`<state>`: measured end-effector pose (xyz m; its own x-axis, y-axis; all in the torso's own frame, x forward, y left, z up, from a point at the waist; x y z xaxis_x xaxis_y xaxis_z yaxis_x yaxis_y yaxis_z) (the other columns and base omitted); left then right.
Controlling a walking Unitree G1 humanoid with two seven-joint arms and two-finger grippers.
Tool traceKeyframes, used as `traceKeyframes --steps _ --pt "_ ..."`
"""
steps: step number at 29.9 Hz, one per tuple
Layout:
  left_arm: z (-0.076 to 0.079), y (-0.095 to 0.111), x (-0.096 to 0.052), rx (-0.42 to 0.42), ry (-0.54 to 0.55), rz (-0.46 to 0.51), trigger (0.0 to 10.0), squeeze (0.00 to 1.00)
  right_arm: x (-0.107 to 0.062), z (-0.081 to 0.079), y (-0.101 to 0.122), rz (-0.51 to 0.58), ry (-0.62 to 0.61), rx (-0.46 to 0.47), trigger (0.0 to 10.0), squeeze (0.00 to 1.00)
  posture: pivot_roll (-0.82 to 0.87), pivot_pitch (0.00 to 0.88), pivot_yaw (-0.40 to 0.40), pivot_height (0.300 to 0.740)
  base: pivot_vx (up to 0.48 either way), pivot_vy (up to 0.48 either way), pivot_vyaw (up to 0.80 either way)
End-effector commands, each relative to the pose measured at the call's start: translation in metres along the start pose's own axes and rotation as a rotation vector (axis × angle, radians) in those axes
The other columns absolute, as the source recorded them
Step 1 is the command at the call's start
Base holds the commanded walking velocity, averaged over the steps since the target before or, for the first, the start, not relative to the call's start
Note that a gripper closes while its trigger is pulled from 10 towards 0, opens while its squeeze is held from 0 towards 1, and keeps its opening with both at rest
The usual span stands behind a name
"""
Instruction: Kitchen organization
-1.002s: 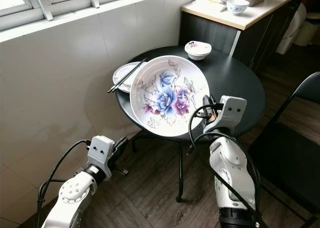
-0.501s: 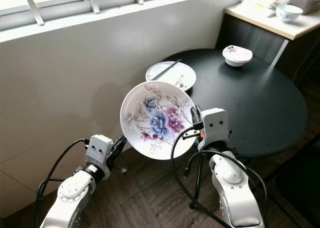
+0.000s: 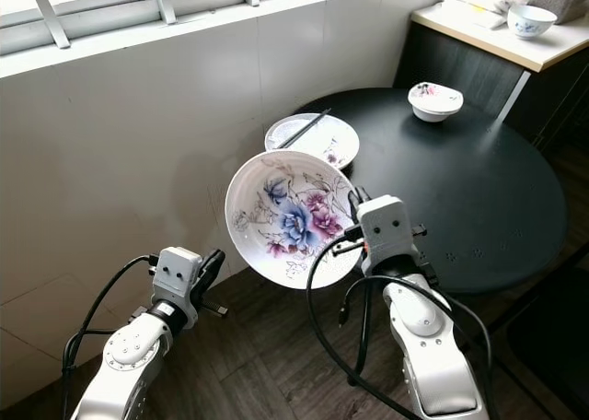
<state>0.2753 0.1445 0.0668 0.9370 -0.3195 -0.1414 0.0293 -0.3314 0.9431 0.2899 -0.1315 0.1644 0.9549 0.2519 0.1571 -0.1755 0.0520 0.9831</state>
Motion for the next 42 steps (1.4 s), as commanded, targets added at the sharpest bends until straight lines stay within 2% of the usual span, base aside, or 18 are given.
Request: traceKeyframes --steps 1,14,21,34,37,39,42 --pt "0.0 0.0 0.001 0.011 0.005 0.001 10.0 0.0 0.0 0.001 0.006 0.031 0.0 -0.021 0.0 0.0 0.13 0.0 -0.048 0.74 0.0 0.0 0.8" --pt "0.0 -0.001 0.0 0.016 0.024 -0.004 10.0 0.0 0.001 -0.002 0.0 0.017 0.017 -0.03 0.0 0.0 0.13 0.0 -0.048 0.74 0.0 0.0 0.8" --pt "0.001 0.0 0.001 0.021 0.017 -0.002 10.0 0.0 0.001 -0.003 -0.002 0.013 0.021 -0.029 0.0 0.0 0.13 0.0 -0.048 0.74 0.0 0.474 0.8" --pt "0.001 0.002 0.002 0.026 0.019 0.008 10.0 0.0 0.003 -0.003 -0.004 0.008 0.024 -0.021 0.0 0.0 0.13 0.0 -0.046 0.74 0.0 0.0 0.8" --pt "0.0 0.002 0.002 0.027 0.019 0.009 10.0 0.0 0.002 -0.003 -0.009 -0.012 0.026 -0.024 0.0 0.0 0.13 0.0 -0.046 0.74 0.0 0.0 0.8" --pt "0.0 0.002 0.002 0.03 0.018 0.006 10.0 0.0 -0.002 0.003 -0.027 -0.098 0.006 -0.03 0.0 0.0 0.13 0.0 -0.046 0.74 0.0 0.0 0.8" --pt "0.0 0.002 0.002 0.031 0.019 0.005 10.0 0.0 -0.004 0.009 -0.038 -0.142 -0.026 -0.02 0.0 0.0 0.13 0.0 -0.045 0.74 0.0 0.0 0.8"
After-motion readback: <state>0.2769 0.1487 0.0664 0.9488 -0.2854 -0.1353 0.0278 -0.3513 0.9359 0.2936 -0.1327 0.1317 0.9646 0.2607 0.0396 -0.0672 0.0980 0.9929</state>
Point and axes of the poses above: a point about 5 cm out from each wrist's last joint towards the gripper, its own x axis pointing out of the wrist towards the gripper, its own y axis along the axis of the wrist's last joint, z = x × y, the point moved 3 cm from there along x, pointing out of the wrist towards the gripper, and after that the axes turned 11 degrees about x, right-handed, at the moved point
